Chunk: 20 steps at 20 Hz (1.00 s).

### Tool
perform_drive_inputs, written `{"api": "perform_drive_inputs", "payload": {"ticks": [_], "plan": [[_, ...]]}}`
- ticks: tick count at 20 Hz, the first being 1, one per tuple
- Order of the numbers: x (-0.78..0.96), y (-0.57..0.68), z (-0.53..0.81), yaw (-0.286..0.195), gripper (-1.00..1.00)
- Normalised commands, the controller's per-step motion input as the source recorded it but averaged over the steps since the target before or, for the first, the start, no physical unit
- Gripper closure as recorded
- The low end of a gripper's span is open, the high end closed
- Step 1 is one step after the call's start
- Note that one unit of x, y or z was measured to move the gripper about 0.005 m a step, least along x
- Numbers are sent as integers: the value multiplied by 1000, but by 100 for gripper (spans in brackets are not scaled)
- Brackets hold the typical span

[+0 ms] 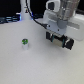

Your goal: Open the kcup holder, insert the kcup into the holder, and close the kcup holder

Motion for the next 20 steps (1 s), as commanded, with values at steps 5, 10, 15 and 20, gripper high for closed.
{"api": "perform_drive_inputs", "payload": {"ticks": [5, 10, 15, 20], "plan": [[177, -42, 393, -123, -100], [35, -233, 383, -168, -100], [-119, -339, 354, -239, -100], [-353, -368, 222, -281, -100]]}}
